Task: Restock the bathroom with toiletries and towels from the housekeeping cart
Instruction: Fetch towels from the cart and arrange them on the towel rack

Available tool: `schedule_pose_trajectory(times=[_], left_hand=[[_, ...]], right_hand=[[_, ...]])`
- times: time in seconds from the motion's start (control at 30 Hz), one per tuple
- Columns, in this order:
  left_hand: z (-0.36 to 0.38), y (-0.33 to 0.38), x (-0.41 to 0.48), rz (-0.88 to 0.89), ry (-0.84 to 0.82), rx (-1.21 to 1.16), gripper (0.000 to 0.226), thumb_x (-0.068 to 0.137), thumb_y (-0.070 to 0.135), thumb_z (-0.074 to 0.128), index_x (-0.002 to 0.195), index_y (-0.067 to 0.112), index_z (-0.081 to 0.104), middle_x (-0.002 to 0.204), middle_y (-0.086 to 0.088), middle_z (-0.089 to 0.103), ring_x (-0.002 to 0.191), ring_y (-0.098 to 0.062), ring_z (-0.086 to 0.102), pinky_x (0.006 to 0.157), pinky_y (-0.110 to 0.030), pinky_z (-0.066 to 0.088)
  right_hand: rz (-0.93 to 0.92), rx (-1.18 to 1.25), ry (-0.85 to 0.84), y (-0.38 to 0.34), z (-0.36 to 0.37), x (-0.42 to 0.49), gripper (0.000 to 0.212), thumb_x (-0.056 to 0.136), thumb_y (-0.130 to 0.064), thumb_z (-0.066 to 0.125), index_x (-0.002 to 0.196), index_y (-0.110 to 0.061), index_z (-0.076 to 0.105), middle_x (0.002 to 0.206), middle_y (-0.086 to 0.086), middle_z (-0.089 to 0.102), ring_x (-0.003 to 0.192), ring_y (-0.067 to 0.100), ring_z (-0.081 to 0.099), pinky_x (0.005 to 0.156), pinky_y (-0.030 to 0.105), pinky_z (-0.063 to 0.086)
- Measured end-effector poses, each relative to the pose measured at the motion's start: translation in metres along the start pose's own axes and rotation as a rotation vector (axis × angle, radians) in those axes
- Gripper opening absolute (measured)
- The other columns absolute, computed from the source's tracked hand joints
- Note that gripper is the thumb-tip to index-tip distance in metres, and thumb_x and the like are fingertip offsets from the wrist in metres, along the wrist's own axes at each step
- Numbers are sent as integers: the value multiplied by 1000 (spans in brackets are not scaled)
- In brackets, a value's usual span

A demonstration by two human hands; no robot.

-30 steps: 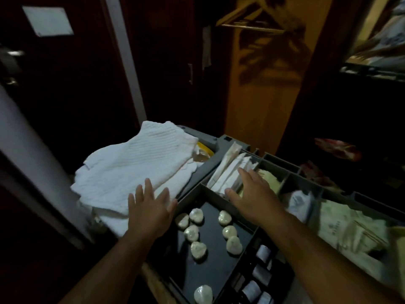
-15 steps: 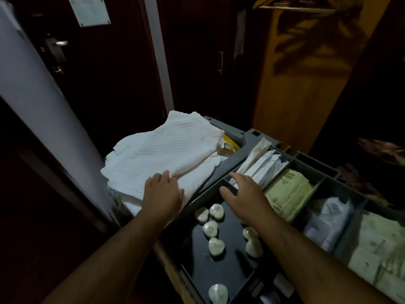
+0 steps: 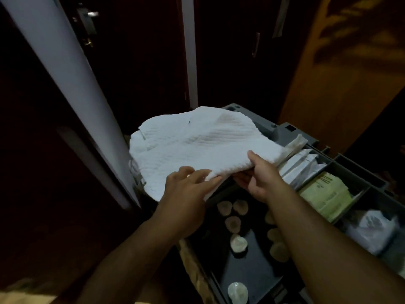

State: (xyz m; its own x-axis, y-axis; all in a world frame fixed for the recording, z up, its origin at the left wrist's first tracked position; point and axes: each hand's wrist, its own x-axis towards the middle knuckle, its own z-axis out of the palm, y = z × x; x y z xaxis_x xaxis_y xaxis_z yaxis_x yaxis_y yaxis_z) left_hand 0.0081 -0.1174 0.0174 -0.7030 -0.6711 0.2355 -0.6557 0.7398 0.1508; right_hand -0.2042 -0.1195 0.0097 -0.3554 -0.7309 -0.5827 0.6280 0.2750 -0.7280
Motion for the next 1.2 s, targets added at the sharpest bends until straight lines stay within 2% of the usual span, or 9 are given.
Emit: schedule_pose_trajectory(times=[0.27, 0.4, 0.53, 0.63, 0.73, 0.9, 1.0, 1.1, 1.2], left_hand=[[-7, -15, -4, -96, 186, -7, 76, 59, -8, 74, 123, 31, 58, 123, 6, 62, 110, -22, 50, 82, -36, 38], [-10, -19, -8, -171, 195, 64, 70, 72, 18, 83, 133, 27, 51, 125, 1, 59, 110, -26, 51, 85, -42, 45], [-29, -15, -7, -386, 149, 176, 74, 71, 50, 82, 130, 20, 49, 115, -6, 53, 99, -29, 55, 73, -40, 47], [-36, -6, -7, -556, 61, 83, 77, 83, 59, 68, 139, 21, 32, 124, -7, 42, 102, -30, 57, 66, -33, 44], [-32, -4, -6, -676, -78, -121, 86, 87, 61, 62, 151, 25, 18, 136, -16, 40, 114, -36, 55, 81, -40, 51], [-30, -2, -7, -861, -210, -924, 55, 91, 20, 61, 142, 27, 40, 117, -8, 53, 94, -27, 62, 84, -42, 59], [-36, 6, -6, -1065, 5, -1305, 9, 93, 16, 59, 101, 15, 59, 111, -8, 57, 92, -25, 58, 93, -48, 53], [-34, 7, -8, -1108, 185, -1244, 16, 92, 28, 66, 83, 15, 69, 98, -4, 71, 94, -27, 67, 90, -50, 57], [-29, 8, -12, -1001, 235, -1091, 26, 87, 19, 74, 110, 10, 65, 106, -6, 68, 93, -26, 69, 82, -44, 60]], right_hand=[[-73, 57, -24, 2, -4, -7, 21, 92, -3, 54, 109, -13, 61, 104, 8, 70, 91, 23, 67, 62, 35, 60], [-157, -32, 27, 4, -16, -25, 30, 90, 2, 52, 119, -5, 59, 115, 14, 67, 97, 29, 66, 60, 37, 61], [-240, -234, 100, 13, -35, -45, 40, 78, -11, 67, 118, -10, 60, 116, 12, 69, 100, 33, 69, 82, 51, 60], [-327, -341, 100, 17, -55, -42, 67, 52, -28, 73, 117, -16, 61, 119, 4, 71, 102, 27, 69, 89, 53, 58], [-370, -350, 93, 15, -58, -56, 74, 51, -20, 71, 124, -17, 58, 116, -2, 70, 104, 24, 69, 91, 50, 58], [-306, -319, 83, 6, -59, -77, 45, 78, 9, 59, 120, -8, 59, 116, 9, 68, 101, 28, 67, 85, 48, 59], [-304, -208, 55, -4, -55, -80, 16, 91, -10, 66, 107, -11, 63, 109, 8, 72, 93, 23, 70, 72, 37, 59], [-252, -84, 92, -11, -54, -80, 31, 94, -38, 65, 116, -17, 59, 106, 8, 73, 95, 26, 71, 81, 44, 59], [-235, -207, 173, -11, -58, -81, 34, 96, -23, 56, 129, -16, 48, 115, 12, 64, 98, 31, 66, 66, 38, 57]])
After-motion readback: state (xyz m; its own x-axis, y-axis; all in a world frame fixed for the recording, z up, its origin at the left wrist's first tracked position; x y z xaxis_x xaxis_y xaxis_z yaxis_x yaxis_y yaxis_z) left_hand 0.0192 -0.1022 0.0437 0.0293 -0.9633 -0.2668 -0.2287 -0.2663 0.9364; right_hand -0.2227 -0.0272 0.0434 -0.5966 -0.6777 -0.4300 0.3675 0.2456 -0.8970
